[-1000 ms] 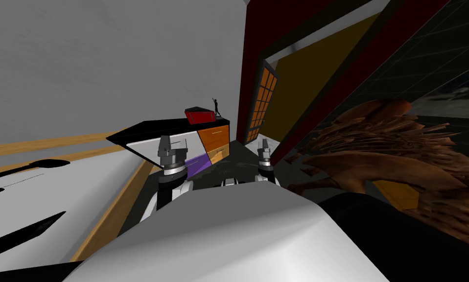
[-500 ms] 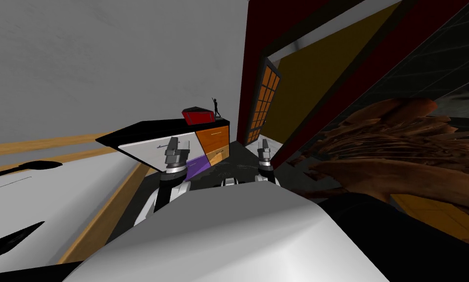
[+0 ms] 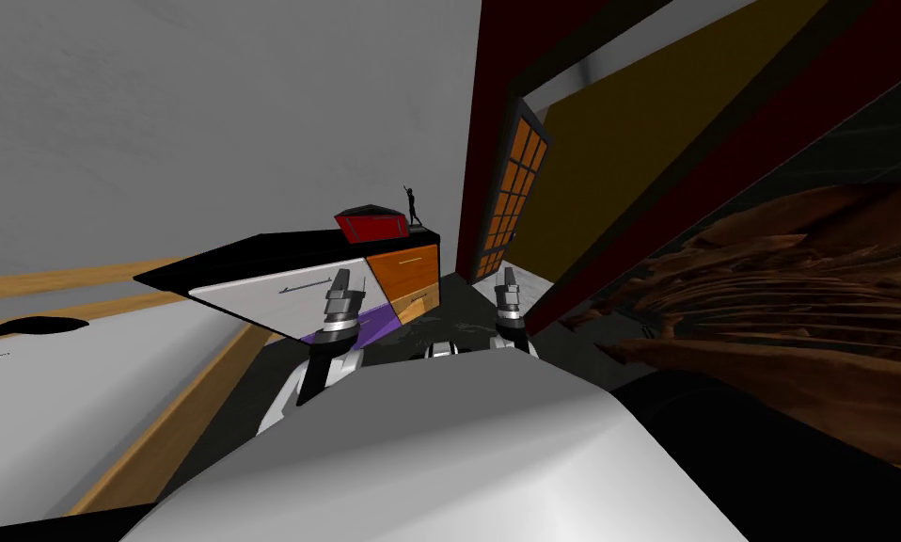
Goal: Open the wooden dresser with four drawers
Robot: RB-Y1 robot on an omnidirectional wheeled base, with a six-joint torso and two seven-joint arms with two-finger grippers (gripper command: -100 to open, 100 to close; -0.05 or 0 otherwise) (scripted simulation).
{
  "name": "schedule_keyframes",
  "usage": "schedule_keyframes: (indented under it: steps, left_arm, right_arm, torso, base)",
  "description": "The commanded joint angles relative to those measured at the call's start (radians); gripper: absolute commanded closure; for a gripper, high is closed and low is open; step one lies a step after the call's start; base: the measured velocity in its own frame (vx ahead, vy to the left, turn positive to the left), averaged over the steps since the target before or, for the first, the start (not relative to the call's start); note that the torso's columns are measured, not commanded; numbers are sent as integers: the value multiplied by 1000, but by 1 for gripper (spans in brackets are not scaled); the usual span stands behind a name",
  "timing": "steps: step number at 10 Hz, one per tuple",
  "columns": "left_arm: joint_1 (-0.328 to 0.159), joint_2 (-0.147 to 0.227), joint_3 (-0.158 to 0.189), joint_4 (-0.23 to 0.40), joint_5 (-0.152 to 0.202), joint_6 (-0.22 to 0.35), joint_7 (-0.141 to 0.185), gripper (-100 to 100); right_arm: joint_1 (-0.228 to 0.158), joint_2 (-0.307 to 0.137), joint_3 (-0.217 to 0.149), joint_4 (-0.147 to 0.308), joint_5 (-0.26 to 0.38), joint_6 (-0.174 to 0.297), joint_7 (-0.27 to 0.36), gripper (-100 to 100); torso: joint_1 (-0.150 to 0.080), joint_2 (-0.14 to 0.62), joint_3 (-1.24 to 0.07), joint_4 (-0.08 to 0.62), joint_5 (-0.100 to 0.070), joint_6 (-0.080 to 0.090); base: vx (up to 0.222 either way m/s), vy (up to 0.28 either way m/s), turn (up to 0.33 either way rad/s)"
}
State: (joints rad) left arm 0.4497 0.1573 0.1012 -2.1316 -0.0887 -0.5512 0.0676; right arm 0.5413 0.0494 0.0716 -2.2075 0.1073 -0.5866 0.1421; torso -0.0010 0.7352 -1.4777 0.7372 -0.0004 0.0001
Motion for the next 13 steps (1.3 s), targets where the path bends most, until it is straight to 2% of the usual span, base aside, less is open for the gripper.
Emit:
schedule_keyframes:
  steps: [1,7,13]
  left_arm:
    - [-29,3,18,56,7,25,-8,-100]
    - [-59,8,49,144,20,61,-23,-100]
    - [-100,19,92,266,38,110,-44,-100]
  right_arm:
    - [0,0,0,0,0,0,0,0]
    - [0,0,0,0,0,0,0,0]
    - [0,0,0,0,0,0,0,0]
  torso:
    - [3,1,1,0,1,0]
    - [0,2,1,0,0,0]
    - [1,2,1,0,0,0]
  base:
    - [148,-64,42]
    - [110,-61,40]
    - [154,-93,56]
